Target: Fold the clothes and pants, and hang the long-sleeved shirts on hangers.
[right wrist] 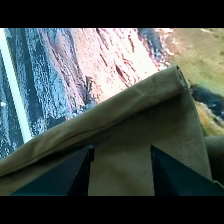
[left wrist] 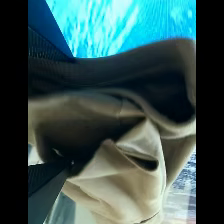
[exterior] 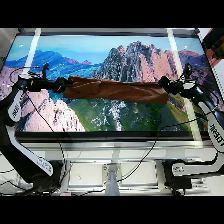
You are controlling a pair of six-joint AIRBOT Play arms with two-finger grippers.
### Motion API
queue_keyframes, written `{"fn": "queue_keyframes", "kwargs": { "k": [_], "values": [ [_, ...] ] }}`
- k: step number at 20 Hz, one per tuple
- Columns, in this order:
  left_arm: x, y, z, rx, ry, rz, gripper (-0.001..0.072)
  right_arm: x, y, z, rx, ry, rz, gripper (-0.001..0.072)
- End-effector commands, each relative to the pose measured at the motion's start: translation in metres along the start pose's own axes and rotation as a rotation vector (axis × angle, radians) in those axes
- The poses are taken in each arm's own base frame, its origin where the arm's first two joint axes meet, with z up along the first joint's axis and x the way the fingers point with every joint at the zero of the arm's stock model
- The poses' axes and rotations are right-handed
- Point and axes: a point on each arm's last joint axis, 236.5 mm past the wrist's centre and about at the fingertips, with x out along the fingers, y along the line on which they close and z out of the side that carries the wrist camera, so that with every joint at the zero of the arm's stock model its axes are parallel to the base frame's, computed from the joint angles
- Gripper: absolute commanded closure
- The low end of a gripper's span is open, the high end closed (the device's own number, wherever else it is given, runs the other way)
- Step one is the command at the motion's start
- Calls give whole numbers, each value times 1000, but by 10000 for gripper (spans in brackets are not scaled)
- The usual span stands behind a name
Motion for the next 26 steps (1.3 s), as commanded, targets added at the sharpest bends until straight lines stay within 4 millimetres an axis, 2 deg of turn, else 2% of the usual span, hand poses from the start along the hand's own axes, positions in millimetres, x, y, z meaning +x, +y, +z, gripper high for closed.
{"fn": "queue_keyframes", "kwargs": {
  "k": [1, 3, 5, 10, 15, 21, 22, 23, 24, 25, 26],
  "values": [
    [-17, 1, 11, -25, -58, -47, -7, 0, 1, -2, 1, 10, 2, 296],
    [-26, -1, 21, -50, -105, -80, -7, 0, 1, -2, 1, 10, 2, 296],
    [-24, -3, 21, -16, -105, -83, -7, 0, 1, -2, 1, 10, 2, 296],
    [5, -25, 11, 114, -49, -93, -9, 0, 1, -3, 2, 14, 3, 297],
    [28, 0, -5, 196, 39, 78, -9, 0, 2, -8, 2, 36, 7, 296],
    [61, -28, -19, 252, 97, 57, 5, 0, 2, -10, 2, 45, 9, 298],
    [65, -32, -20, 262, 104, 55, 37, 0, 2, -11, 2, 49, 9, 299],
    [68, -34, -20, 268, 103, 56, 144, -1, 2, -13, 2, 54, 10, 301],
    [68, -35, -19, 274, 102, 56, 297, -1, 3, -13, 2, 57, 11, 301],
    [67, -37, -18, 282, 99, 56, 504, -1, 3, -14, 2, 61, 12, 301],
    [65, -38, -14, 310, 94, 54, 675, -1, 3, -15, 2, 63, 12, 302]
  ]
}}
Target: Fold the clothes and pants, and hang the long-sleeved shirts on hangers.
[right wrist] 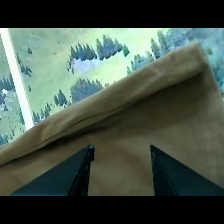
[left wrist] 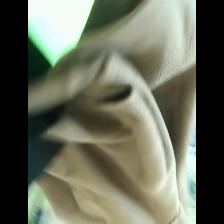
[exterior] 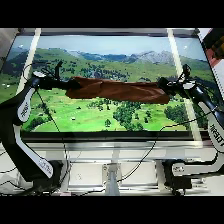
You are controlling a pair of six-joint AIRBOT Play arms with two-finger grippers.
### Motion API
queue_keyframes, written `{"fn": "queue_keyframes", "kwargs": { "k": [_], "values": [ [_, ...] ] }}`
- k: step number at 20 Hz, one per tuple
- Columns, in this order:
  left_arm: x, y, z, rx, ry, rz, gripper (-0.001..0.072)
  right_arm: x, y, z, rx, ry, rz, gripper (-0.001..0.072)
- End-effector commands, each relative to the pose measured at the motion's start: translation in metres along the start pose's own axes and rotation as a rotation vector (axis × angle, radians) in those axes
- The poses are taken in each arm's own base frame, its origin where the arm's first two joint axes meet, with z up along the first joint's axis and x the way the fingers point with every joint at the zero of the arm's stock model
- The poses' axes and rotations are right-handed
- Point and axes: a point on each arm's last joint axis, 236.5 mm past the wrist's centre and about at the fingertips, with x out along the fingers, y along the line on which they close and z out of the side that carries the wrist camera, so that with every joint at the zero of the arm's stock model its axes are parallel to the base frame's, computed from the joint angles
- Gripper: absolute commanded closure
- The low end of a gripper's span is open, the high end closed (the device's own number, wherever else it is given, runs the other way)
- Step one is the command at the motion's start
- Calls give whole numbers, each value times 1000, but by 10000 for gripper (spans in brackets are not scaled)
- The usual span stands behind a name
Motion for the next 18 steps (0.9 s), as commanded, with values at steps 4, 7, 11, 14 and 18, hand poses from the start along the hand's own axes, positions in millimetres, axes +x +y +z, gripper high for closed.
{"fn": "queue_keyframes", "kwargs": {
  "k": [4, 7, 11, 14, 18],
  "values": [
    [-24, -34, 41, 110, -69, -10, 690, -1, 2, -10, -1, 41, 9, 319],
    [-40, -77, 66, 110, -114, -14, 691, -2, 4, -20, -1, 84, 17, 609],
    [-45, -154, 77, 130, -134, -49, 692, -18, 17, -16, -24, 77, 39, 609],
    [-31, -207, 87, 141, -181, -64, 692, -42, 29, 5, -74, -2, 47, 610],
    [13, -267, 93, 169, -251, -72, 692, -78, 37, 25, -193, -86, 18, 611]
  ]
}}
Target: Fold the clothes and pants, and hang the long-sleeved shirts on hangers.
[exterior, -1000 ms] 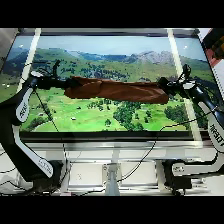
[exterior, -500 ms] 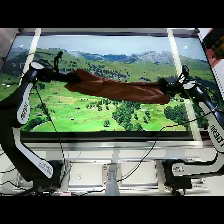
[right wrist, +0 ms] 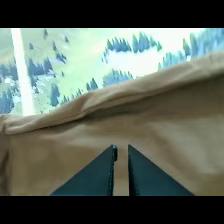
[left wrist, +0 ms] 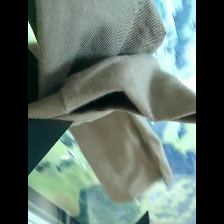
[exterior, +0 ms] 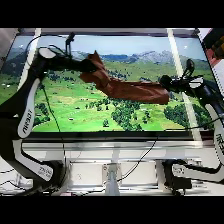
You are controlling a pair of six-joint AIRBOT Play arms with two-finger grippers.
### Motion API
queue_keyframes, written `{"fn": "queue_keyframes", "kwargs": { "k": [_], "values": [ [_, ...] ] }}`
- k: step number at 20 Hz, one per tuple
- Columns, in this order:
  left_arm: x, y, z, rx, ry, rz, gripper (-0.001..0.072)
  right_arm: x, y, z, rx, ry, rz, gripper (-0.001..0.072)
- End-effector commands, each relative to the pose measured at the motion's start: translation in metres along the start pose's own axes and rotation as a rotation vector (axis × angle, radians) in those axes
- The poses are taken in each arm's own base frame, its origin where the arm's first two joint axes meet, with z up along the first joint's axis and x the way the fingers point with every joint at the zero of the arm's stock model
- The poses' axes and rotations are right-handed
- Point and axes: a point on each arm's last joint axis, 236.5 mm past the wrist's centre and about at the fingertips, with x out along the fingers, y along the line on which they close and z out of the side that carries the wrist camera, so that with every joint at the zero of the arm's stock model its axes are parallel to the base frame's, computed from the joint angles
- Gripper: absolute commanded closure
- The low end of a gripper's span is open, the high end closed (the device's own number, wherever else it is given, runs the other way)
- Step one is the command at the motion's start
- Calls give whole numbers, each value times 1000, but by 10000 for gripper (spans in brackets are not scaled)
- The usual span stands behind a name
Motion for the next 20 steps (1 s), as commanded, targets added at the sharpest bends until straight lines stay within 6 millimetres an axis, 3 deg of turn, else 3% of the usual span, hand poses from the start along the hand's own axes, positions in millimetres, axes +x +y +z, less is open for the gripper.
{"fn": "queue_keyframes", "kwargs": {
  "k": [1, 7, 12, 14, 16, 17, 20],
  "values": [
    [38, -53, 9, 23, -82, 4, 692, -32, 4, 20, -114, -75, -38, 611],
    [102, -134, -18, 46, -125, -24, 692, -81, -8, 53, -144, -195, -86, 614],
    [164, -167, -51, -38, -173, -49, 692, -97, -40, 61, -90, -207, -134, 614],
    [180, -185, -65, -59, -169, -80, 692, -100, -49, 62, -78, -207, -149, 614],
    [186, -208, -68, -20, -168, -113, 692, -102, -55, 62, -88, -204, -167, 617],
    [183, -219, -65, 27, -179, -126, 692, -101, -56, 59, -90, -192, -171, 691],
    [160, -230, -36, 128, -240, -121, 692, -81, -55, 46, -79, -136, -156, 694]
  ]
}}
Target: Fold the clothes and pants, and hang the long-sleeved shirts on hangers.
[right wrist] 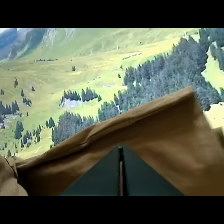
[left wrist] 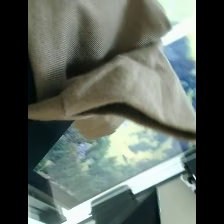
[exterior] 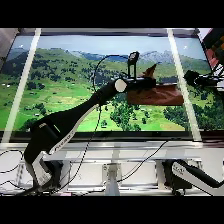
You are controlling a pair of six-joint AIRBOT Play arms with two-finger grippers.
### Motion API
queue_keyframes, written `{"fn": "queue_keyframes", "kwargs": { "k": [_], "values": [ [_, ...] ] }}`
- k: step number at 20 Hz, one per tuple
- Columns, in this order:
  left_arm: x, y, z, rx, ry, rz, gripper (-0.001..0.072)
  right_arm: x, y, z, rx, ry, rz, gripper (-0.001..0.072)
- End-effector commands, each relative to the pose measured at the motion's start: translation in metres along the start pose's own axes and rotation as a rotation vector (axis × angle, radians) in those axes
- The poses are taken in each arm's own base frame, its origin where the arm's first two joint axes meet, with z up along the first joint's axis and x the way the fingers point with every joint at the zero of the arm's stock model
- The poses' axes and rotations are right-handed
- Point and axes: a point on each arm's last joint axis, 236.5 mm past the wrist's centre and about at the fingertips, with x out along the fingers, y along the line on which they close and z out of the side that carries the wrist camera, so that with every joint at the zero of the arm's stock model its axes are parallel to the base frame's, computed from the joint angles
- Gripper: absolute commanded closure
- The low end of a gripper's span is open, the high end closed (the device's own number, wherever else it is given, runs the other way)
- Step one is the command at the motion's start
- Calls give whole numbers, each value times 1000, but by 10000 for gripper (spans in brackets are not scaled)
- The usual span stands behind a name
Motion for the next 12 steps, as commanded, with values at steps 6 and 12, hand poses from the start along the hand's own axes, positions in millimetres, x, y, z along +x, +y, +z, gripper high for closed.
{"fn": "queue_keyframes", "kwargs": {
  "k": [6, 12],
  "values": [
    [-65, -11, 91, 192, -134, 34, 691, 95, 50, -106, 162, 326, 133, 695],
    [-95, 6, 110, 260, -115, 91, 691, 132, 158, -196, 165, 474, 265, 695]
  ]
}}
